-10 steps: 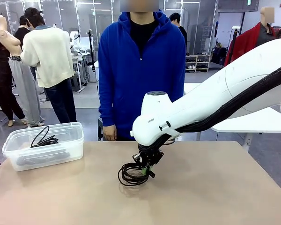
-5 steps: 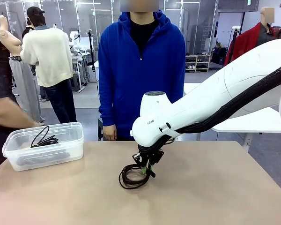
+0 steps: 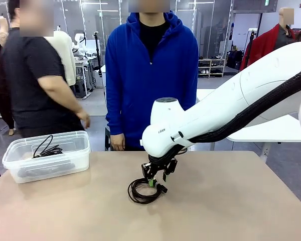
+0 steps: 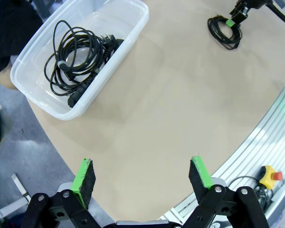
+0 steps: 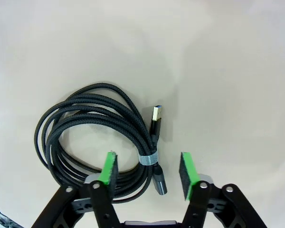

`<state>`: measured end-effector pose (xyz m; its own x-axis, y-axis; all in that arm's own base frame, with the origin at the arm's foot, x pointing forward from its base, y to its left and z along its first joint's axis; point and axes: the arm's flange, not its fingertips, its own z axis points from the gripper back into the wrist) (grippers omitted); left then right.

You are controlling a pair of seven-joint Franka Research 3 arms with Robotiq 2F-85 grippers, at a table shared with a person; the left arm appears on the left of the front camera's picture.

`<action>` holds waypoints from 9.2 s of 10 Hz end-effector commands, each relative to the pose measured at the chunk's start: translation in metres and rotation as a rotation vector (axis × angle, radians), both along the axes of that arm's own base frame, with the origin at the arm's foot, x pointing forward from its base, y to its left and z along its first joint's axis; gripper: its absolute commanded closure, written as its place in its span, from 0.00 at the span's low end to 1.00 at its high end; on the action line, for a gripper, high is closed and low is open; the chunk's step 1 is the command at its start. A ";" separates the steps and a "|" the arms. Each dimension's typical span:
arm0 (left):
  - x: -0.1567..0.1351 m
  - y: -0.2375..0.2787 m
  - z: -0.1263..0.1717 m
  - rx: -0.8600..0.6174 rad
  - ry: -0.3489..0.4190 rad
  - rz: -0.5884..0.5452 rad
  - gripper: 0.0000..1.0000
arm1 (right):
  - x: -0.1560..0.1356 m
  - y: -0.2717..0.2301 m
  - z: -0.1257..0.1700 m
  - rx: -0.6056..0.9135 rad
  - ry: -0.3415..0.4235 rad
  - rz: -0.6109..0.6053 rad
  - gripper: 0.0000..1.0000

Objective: Organize and store the cables.
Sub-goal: Place the USB Extension Cable into the Organizing box.

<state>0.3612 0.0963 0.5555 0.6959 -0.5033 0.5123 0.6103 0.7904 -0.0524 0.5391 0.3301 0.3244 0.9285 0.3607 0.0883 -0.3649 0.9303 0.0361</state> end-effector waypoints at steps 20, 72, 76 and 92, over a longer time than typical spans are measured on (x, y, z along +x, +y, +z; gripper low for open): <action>0.026 -0.263 0.017 0.198 0.334 0.202 0.00 | -0.127 -0.302 0.158 0.288 -0.328 0.444 0.00; 0.185 -0.578 -0.181 0.197 0.451 0.677 0.00 | -0.252 -0.480 0.238 0.379 -0.580 0.540 0.00; 0.190 -0.583 -0.195 0.176 0.432 0.636 0.00 | -0.252 -0.480 0.238 0.379 -0.580 0.540 0.00; 0.171 -0.574 -0.241 0.202 0.370 0.858 1.00 | -0.252 -0.480 0.238 0.379 -0.580 0.540 0.00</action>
